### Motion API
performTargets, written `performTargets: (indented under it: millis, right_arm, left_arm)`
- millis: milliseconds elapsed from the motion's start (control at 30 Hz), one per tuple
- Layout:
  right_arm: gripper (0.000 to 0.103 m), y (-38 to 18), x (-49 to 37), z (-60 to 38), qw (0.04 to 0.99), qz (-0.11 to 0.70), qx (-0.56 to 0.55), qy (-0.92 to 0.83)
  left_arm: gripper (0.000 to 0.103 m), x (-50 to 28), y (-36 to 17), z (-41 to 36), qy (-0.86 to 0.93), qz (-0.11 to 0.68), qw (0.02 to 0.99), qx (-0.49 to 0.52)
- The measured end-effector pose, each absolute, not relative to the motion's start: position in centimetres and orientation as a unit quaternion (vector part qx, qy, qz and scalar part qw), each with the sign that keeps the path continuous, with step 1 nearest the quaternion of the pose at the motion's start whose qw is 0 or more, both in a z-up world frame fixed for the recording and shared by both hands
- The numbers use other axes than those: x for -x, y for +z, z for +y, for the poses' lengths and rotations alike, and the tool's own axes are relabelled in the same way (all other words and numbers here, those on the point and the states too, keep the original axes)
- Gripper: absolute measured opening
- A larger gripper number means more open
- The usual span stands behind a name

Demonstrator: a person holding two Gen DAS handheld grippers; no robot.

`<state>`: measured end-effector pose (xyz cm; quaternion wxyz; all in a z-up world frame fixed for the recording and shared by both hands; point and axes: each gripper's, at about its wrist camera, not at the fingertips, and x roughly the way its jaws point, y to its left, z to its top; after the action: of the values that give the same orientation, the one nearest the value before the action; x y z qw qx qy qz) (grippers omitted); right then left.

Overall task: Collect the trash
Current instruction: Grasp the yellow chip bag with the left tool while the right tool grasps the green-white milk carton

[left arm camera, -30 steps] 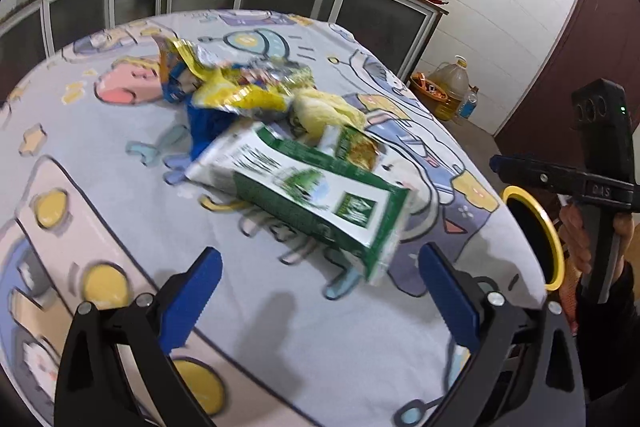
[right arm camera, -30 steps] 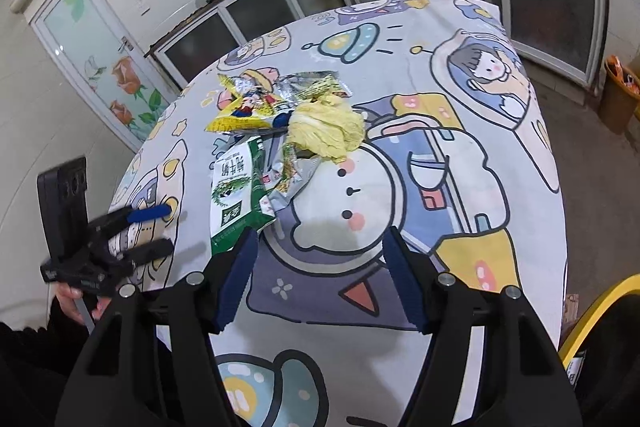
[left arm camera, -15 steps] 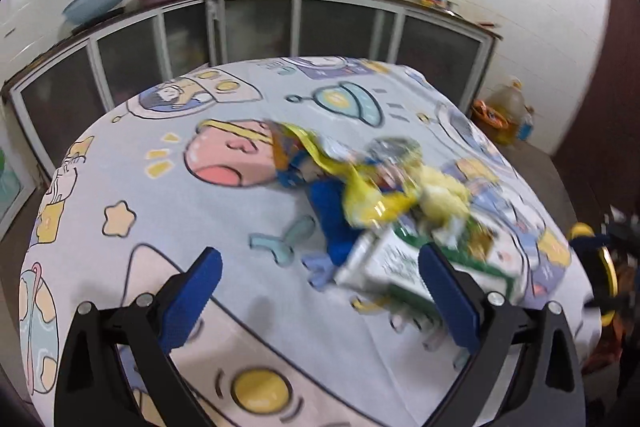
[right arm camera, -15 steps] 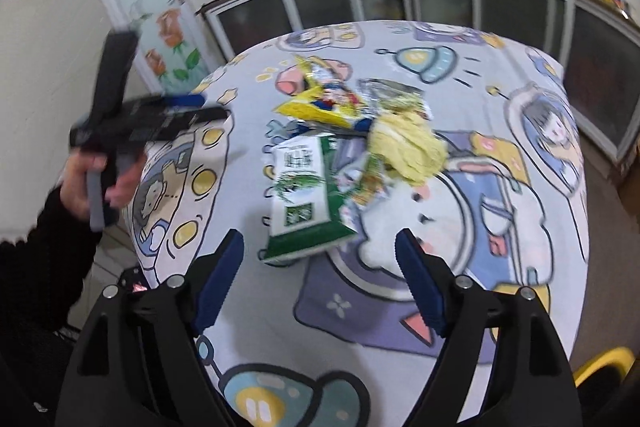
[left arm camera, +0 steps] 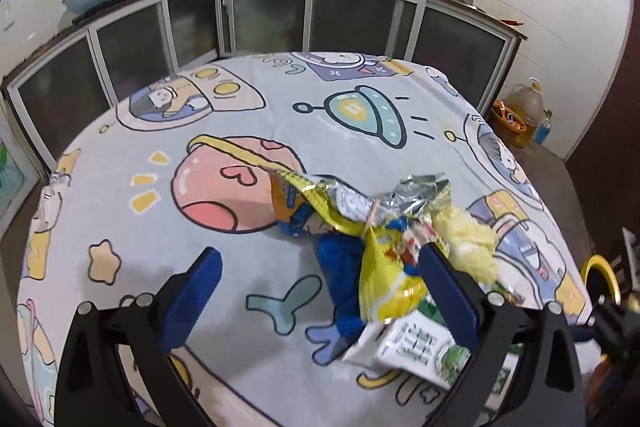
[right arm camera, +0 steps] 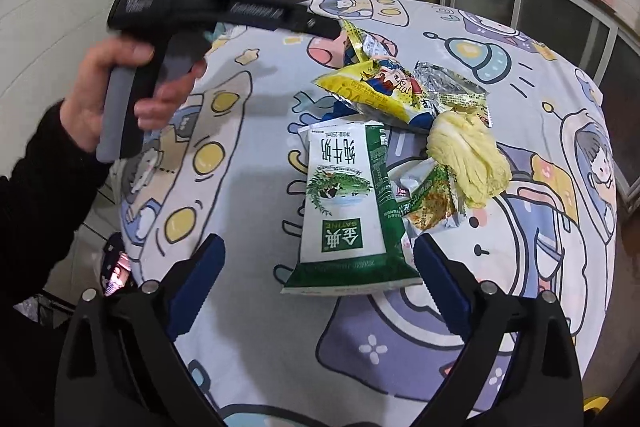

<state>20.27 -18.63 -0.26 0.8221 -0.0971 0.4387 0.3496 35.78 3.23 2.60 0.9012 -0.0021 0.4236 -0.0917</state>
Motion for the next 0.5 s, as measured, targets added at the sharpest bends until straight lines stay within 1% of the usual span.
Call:
performTargets:
  millis: [200,500]
  right_arm:
    - [0.094,-1.1,-21.4,-17.9,0.822,0.446,0.108,0.336]
    - [0.095,-3.4,-23.0,-16.5,0.804,0.483,0.118,0.326]
  left_arm:
    - [0.095,-38.7,1.7,3.1,-0.047,0.461,0.886,0.006]
    - [0.095,-42.8,-0.9,1.2,-0.026,0.513,0.858,0.010]
